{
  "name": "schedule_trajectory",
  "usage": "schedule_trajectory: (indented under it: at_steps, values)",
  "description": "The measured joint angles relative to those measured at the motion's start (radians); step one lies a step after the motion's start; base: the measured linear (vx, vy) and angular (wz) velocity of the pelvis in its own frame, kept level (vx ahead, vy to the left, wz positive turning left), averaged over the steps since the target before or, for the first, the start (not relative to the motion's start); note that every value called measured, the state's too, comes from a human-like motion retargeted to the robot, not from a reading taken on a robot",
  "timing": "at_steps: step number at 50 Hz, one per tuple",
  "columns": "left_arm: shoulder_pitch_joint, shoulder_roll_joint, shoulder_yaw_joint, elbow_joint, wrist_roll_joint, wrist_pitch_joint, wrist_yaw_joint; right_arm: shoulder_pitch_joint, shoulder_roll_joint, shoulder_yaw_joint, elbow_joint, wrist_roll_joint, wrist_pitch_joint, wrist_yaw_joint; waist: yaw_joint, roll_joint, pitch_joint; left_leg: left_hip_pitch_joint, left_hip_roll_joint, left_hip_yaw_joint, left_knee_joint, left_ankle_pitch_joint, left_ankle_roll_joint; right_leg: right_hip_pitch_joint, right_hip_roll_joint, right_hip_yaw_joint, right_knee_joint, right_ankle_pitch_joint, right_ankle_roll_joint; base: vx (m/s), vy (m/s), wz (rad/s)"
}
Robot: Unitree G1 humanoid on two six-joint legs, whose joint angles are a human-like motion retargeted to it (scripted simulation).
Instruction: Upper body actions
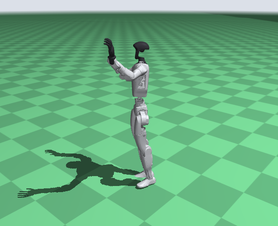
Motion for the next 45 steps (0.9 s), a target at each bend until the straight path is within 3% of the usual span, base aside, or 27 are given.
schedule_trajectory:
  at_steps: [5, 8, 10, 13, 17, 22, 26, 28, 30, 33, 36, 40, 45]
  values:
    - [0.311, -0.044, 0.208, -0.031, -0.119, -0.086, -0.015, 0.244, 0.074, -0.146, -0.023, 0.171, -0.112, 0.164, 0.001, -0.003, 0.033, 0.006, 0.001, 0.004, 0.000, 0.001, 0.000, 0.004, 0.002, 0.005, 0.000, 0.003, -0.001, 0.00, 0.00, 0.00]
    - [0.513, -0.147, 0.317, -0.035, -0.173, -0.191, -0.021, 0.459, 0.146, -0.209, -0.055, 0.203, -0.230, 0.313, -0.001, -0.004, 0.055, 0.007, 0.002, 0.002, 0.000, 0.003, 0.001, 0.006, 0.002, 0.003, 0.000, 0.004, -0.001, 0.00, 0.00, 0.00]
    - [0.633, -0.252, 0.356, -0.024, -0.210, -0.247, -0.030, 0.596, 0.227, -0.215, -0.041, 0.155, -0.302, 0.383, 0.000, -0.005, 0.069, 0.008, 0.002, 0.000, -0.001, 0.005, 0.001, 0.007, 0.002, 0.002, -0.001, 0.005, -0.001, 0.00, 0.00, 0.00]
    - [0.777, -0.439, 0.353, 0.048, -0.257, -0.232, -0.110, 0.748, 0.367, -0.163, 0.083, -0.027, -0.333, 0.460, 0.000, -0.007, 0.090, 0.013, 0.003, 0.000, -0.003, 0.006, 0.001, 0.012, 0.001, 0.002, -0.001, 0.007, -0.001, 0.00, 0.00, 0.00]
    - [0.890, -0.687, 0.251, 0.283, -0.298, -0.156, -0.222, 0.875, 0.554, -0.073, 0.374, -0.303, -0.219, 0.621, -0.011, -0.006, 0.119, 0.026, 0.004, 0.003, -0.006, 0.008, 0.001, 0.019, 0.002, 0.006, 0.001, 0.010, 0.000, 0.00, 0.00, 0.00]
    - [0.911, -0.907, 0.159, 0.761, -0.430, -0.019, -0.246, 0.970, 0.712, -0.006, 0.770, -0.428, -0.033, 1.030, -0.024, -0.010, 0.160, 0.051, 0.003, 0.008, -0.009, 0.009, 0.001, 0.039, 0.000, 0.012, 0.001, 0.014, 0.000, 0.00, 0.00, 0.00]
    - [0.918, -0.973, 0.093, 1.090, -0.544, 0.126, -0.526, 0.972, 0.741, 0.021, 1.065, -0.522, 0.025, 0.971, -0.009, -0.019, 0.177, 0.064, 0.005, 0.031, -0.011, 0.007, -0.001, 0.032, 0.002, 0.034, 0.012, 0.017, -0.003, 0.00, -0.01, -0.37]
    - [0.928, -0.996, 0.066, 1.178, -0.554, 0.204, -0.640, 0.961, 0.742, 0.036, 1.187, -0.607, 0.077, 0.882, 0.120, -0.013, 0.173, 0.084, 0.036, 0.166, -0.015, -0.008, -0.018, 0.014, 0.013, 0.171, 0.034, 0.011, 0.012, -0.01, -0.01, -2.79]
    - [0.948, -1.025, 0.043, 1.206, -0.554, 0.224, -0.677, 0.954, 0.750, 0.004, 1.256, -0.603, 0.159, 0.814, 0.177, -0.009, 0.164, 0.087, 0.053, 0.224, -0.016, -0.014, -0.025, 0.015, 0.021, 0.231, 0.030, 0.009, 0.022, -0.01, 0.02, -1.69]
    - [0.970, -1.059, 0.004, 1.193, -0.529, 0.179, -0.633, 0.919, 0.727, -0.067, 1.312, -0.442, 0.100, 0.883, 0.128, -0.012, 0.166, 0.075, 0.054, 0.163, -0.001, -0.017, -0.029, 0.016, 0.005, 0.172, 0.025, 0.010, 0.027, -0.03, 0.03, 0.79]
    - [0.965, -1.049, -0.032, 1.167, -0.468, 0.154, -0.546, 0.884, 0.678, -0.122, 1.343, -0.311, 0.095, 0.926, 0.055, -0.023, 0.182, 0.056, 0.034, 0.081, 0.004, 0.001, -0.019, 0.009, -0.008, 0.090, 0.025, 0.023, 0.013, -0.06, 0.03, 1.39]
    - [0.934, -0.975, -0.110, 1.124, -0.349, 0.190, -0.523, 0.829, 0.631, -0.229, 1.360, -0.223, 0.120, 0.961, 0.013, -0.031, 0.191, 0.043, 0.014, 0.017, 0.000, 0.014, -0.006, 0.025, -0.014, 0.025, 0.012, 0.021, 0.011, -0.06, -0.01, 0.84]
    - [0.917, -0.908, -0.142, 1.076, -0.236, 0.214, -0.545, 0.737, 0.576, -0.480, 1.364, -0.111, 0.164, 0.962, 0.018, -0.032, 0.166, 0.027, 0.015, 0.000, -0.001, 0.019, -0.003, 0.017, -0.013, 0.010, 0.009, 0.021, 0.013, -0.01, 0.00, 0.12]
